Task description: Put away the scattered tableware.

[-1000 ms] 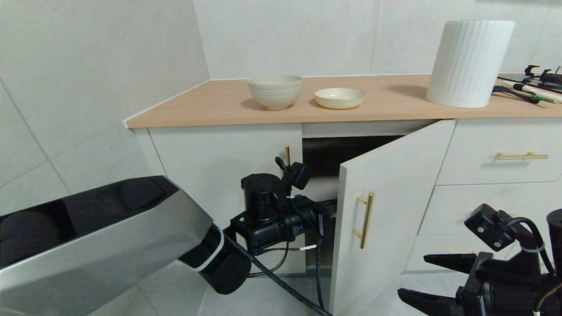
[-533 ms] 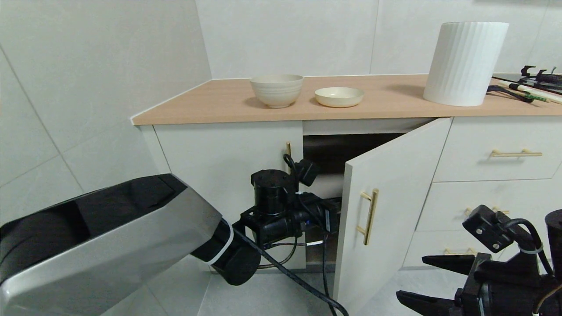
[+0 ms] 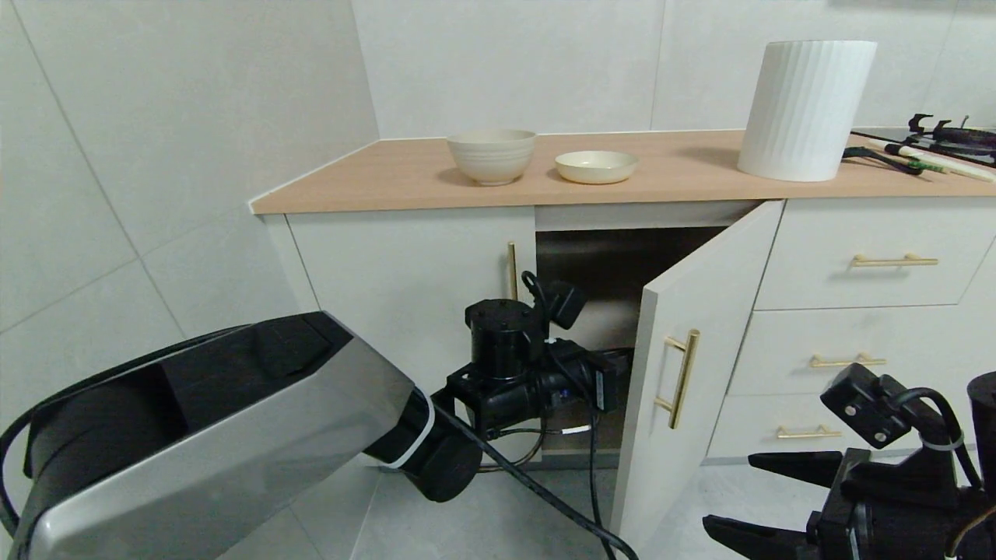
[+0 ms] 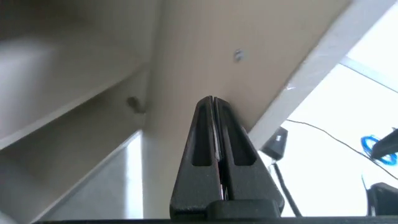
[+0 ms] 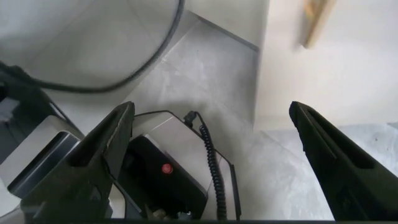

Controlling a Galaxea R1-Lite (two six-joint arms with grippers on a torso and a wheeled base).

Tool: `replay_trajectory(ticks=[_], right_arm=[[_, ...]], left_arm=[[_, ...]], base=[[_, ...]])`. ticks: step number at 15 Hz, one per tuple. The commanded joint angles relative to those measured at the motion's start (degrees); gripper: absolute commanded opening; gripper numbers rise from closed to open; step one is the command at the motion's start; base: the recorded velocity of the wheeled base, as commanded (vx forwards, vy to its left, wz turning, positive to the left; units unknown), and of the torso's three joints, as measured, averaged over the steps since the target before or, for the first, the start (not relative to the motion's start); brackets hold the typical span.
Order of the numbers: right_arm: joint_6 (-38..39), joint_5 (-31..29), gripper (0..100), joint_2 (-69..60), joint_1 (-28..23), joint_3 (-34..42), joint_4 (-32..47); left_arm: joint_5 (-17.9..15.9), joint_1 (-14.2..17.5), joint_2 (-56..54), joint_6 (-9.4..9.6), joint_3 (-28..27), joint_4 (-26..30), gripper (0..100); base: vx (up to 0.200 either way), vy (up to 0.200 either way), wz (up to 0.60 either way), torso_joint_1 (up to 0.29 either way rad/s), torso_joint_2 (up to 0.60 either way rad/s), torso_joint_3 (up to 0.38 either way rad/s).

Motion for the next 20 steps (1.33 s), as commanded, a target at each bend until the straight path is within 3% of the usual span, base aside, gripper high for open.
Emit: replay_trajectory(ticks=[1,3,8,9,10,11,12,13,14,17,18,20], right_arm=[[0.0,0.18,100,-0.15,0.11,0.05,-0.06],[0.0,0.18,100,-0.67,1.07,0.23,-0.06],[0.0,0.18,100,-1.55,1.95,0.4,-0.06],[0.0,0.53,100,-2.43,2.39,0.93,-0.06],[0.0,2.03,100,-3.57,2.74,1.37,-0.06],[0.0,5.37,100,-5.68,2.74,1.81,-0.06],[0.0,8.8,100,-7.18,2.66,1.98,0.38],[0.0,10.47,100,-8.14,2.66,1.98,1.61],[0.0,10.82,100,-8.76,2.66,1.63,3.11],[-0.09,10.82,100,-8.76,2.66,1.63,3.28],[-0.09,10.82,100,-8.85,2.66,1.63,3.28],[-0.09,10.82,100,-8.85,2.66,1.63,3.37]], left_arm=[[0.65,-0.03,0.89,-0.03,-1.02,0.09,0],[3.37,-0.73,2.56,-0.03,-3.13,0.44,0],[5.65,-3.55,2.03,-0.03,-3.04,1.15,0],[4.95,-5.04,0.28,-1.87,-2.16,1.32,0],[2.05,-7.24,-2.89,-8.29,0.38,0.79,0],[-7.35,-8.64,-8.51,-15.5,5.13,0.09,0],[-18.51,-8.55,-13.08,-19.54,9.61,-1.32,0],[-24.67,-7.68,-14.14,-20.16,11.72,-3.69,0],[-24.14,-6.62,-13.61,-19.28,12.43,-7.38,0],[-23.7,-2.05,-13.61,-17.78,14.45,-8.35,0],[-23.0,-0.82,-14.14,-15.5,15.24,-8.26,0],[-16.67,1.2,-16.42,-8.82,17.17,-6.59,0]], base=[[0.0,0.0,0.0,0.0,0.0,0.0],[0.0,0.0,0.0,0.0,0.0,0.0],[0.0,0.0,0.0,0.0,0.0,0.0],[0.0,0.0,0.0,0.0,0.0,0.0],[0.0,0.0,0.0,0.0,0.0,0.0],[0.0,0.0,0.0,0.0,0.0,0.0],[0.0,0.0,0.0,0.0,0.0,0.0],[0.0,0.0,0.0,0.0,0.0,0.0],[0.0,0.0,0.0,0.0,0.0,0.0],[0.0,0.0,0.0,0.0,0.0,0.0],[0.0,0.0,0.0,0.0,0.0,0.0],[0.0,0.0,0.0,0.0,0.0,0.0]])
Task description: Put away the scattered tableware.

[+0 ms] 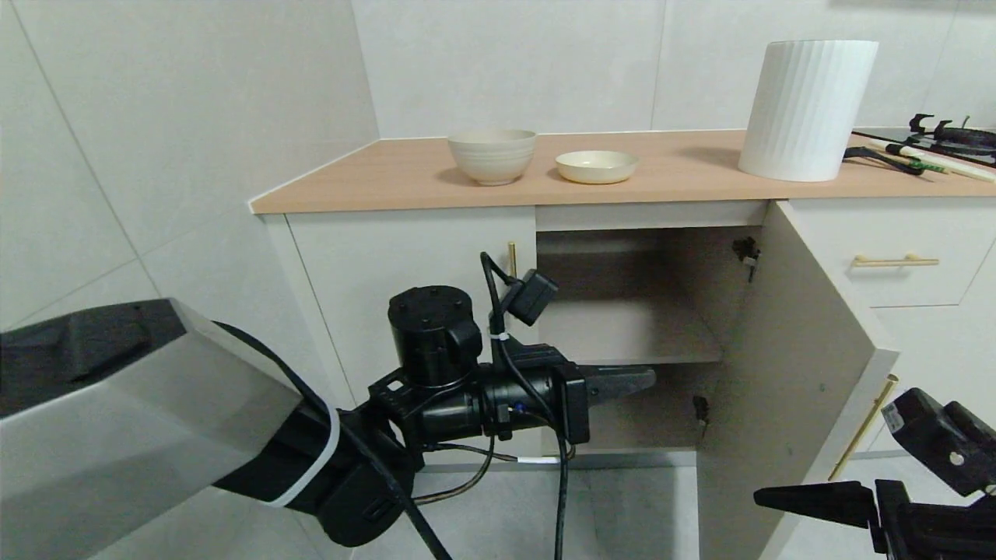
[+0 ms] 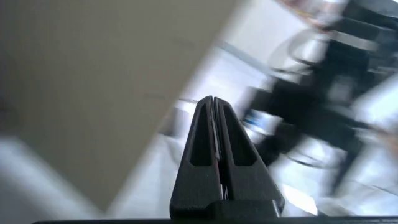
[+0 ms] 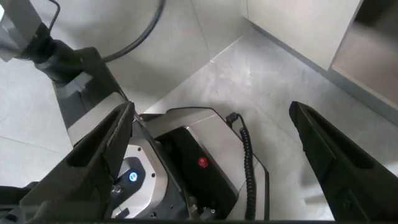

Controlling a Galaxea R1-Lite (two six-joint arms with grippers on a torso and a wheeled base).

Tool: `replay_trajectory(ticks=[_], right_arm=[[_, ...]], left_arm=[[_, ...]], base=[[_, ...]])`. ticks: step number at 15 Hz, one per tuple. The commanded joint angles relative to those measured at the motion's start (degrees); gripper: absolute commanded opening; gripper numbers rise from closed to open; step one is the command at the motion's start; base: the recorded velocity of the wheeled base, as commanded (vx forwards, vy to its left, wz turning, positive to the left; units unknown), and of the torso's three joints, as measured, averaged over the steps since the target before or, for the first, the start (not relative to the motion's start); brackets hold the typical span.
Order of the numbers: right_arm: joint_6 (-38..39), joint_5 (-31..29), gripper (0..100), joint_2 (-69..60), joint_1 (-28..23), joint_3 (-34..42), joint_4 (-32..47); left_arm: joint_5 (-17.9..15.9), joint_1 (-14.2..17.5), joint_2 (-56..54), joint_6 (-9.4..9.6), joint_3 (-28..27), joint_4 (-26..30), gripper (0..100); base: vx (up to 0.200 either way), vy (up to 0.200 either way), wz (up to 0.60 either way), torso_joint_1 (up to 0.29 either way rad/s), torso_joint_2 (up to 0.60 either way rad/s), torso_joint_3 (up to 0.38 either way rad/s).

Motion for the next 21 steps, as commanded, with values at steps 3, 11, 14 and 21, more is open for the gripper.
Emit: replay_trajectory(ticks=[3,11,14,21], right_arm=[[0.02,-0.23,100,0.2,0.02,-0.34,-0.01],[0.2,-20.01,100,7.58,-4.63,-17.04,6.67],[0.11,-20.36,100,10.92,-7.36,-22.84,8.43],[5.29,-21.42,100,10.83,-7.54,-33.3,26.1]], left_arm=[[11.12,3.66,-9.9,10.01,4.6,9.98,0],[19.29,19.22,-42.16,13.62,17.08,38.81,0],[19.38,22.64,-47.78,13.35,17.52,44.17,100],[21.31,25.46,-51.39,13.27,16.55,43.73,100]], base=[[0.0,0.0,0.0,0.0,0.0,0.0],[0.0,0.0,0.0,0.0,0.0,0.0],[0.0,0.0,0.0,0.0,0.0,0.0],[0.0,0.0,0.0,0.0,0.0,0.0]])
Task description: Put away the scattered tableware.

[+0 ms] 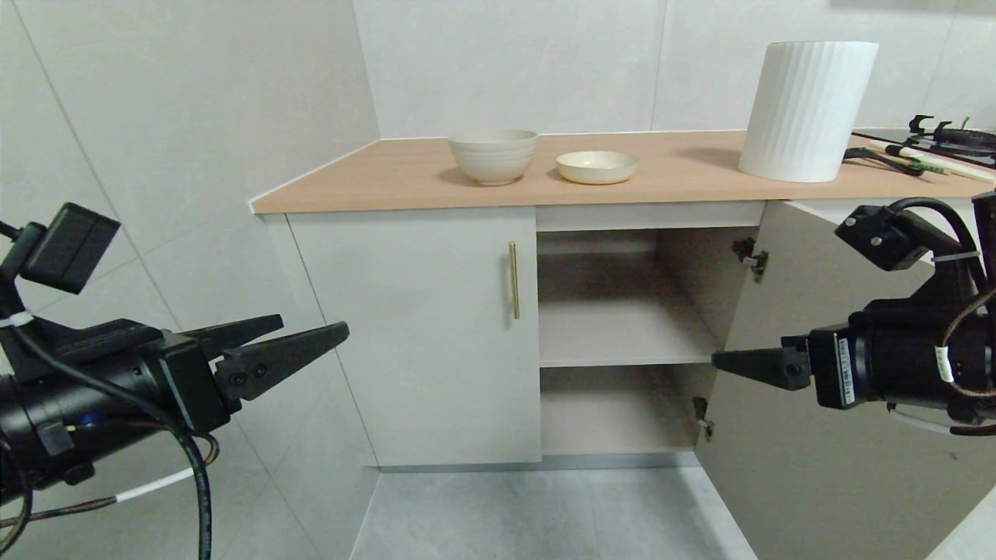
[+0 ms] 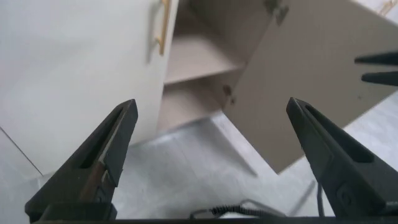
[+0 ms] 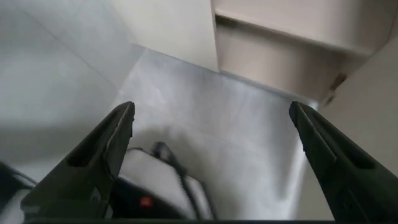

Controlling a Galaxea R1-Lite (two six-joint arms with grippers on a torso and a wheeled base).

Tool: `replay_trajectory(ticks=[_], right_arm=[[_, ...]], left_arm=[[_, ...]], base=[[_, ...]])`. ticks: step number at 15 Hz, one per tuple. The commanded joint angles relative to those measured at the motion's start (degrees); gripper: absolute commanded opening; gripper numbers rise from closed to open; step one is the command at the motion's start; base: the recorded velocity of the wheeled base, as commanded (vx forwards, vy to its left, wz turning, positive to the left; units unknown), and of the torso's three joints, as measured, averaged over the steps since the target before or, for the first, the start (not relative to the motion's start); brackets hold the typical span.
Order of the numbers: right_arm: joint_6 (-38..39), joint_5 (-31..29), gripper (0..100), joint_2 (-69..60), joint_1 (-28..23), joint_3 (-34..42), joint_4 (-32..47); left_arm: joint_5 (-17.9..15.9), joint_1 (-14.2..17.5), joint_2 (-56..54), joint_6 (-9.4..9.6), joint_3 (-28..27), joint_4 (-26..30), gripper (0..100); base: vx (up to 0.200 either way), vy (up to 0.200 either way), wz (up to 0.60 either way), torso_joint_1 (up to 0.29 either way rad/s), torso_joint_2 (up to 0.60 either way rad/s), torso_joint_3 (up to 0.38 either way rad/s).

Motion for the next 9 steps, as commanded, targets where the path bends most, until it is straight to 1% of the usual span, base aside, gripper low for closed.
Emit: replay_trajectory(ticks=[1,5,9], right_arm=[[0.58,-0.01,100,-0.56,-0.1,0.19,0.17],[0.67,-0.27,100,-1.97,-0.37,0.37,0.34],[0.58,-0.19,100,-2.67,-0.28,0.45,0.17]], left_arm=[[-0.06,0.21,0.09,-0.06,-0.06,0.05,100],[0.03,0.21,1.49,0.03,-0.33,0.23,100],[-0.06,0.21,2.11,0.03,-0.33,0.05,100]], base=[[0.0,0.0,0.0,0.0,0.0,0.0],[0.0,0.0,0.0,0.0,0.0,0.0],[0.2,0.0,0.0,0.004,0.0,0.004]])
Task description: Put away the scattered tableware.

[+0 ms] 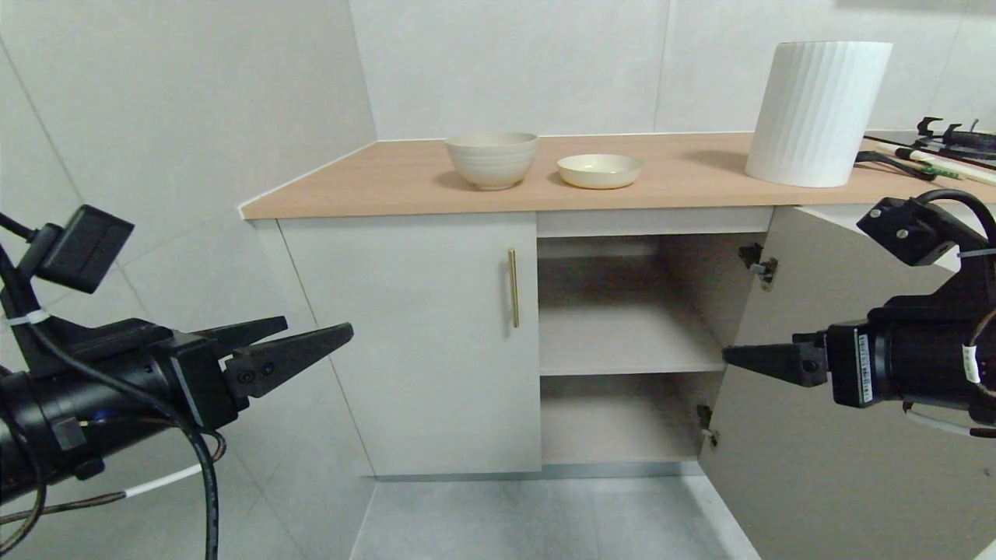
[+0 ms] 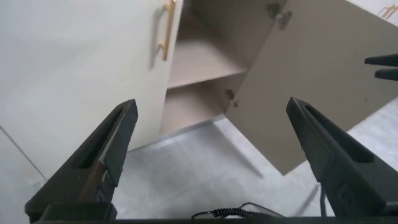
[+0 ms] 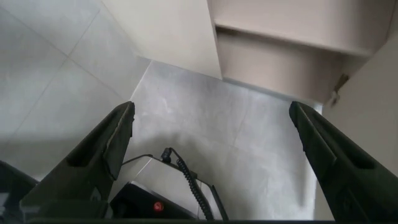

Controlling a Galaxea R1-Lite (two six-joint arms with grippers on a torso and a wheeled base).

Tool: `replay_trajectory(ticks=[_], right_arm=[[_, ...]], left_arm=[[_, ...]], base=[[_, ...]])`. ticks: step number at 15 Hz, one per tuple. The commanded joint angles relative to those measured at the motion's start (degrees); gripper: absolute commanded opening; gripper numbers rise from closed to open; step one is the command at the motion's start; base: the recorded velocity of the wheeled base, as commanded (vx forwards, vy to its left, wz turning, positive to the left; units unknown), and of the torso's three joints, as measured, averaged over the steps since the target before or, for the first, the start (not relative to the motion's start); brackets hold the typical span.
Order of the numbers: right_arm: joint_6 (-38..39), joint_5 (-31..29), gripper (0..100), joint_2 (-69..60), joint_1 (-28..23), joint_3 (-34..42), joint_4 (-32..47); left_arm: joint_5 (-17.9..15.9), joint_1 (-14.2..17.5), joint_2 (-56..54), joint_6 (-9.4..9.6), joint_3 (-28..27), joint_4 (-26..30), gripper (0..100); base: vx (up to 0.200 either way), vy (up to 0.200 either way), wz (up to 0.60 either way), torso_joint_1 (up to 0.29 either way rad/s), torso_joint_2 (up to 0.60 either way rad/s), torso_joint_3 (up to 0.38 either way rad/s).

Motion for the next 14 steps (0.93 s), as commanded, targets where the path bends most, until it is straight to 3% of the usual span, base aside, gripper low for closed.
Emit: replay_trajectory(ticks=[1,8,14], right_arm=[[-0.05,0.17,100,-0.5,0.12,0.1,0.0],[-1.11,0.26,100,-1.38,0.12,3.36,-2.38],[-1.81,0.43,100,-1.29,0.12,3.97,-3.25]], left_arm=[[-0.04,-0.01,0.92,-0.02,0.0,-0.09,100],[-0.04,-0.01,1.36,-0.02,0.09,-0.09,100],[-0.21,-0.1,0.65,-0.02,0.35,-0.18,100]], base=[[0.2,0.0,0.0,0.007,0.01,-0.002],[0.2,0.0,0.0,0.004,0.0,0.0],[0.0,0.0,0.0,0.0,0.0,0.0]])
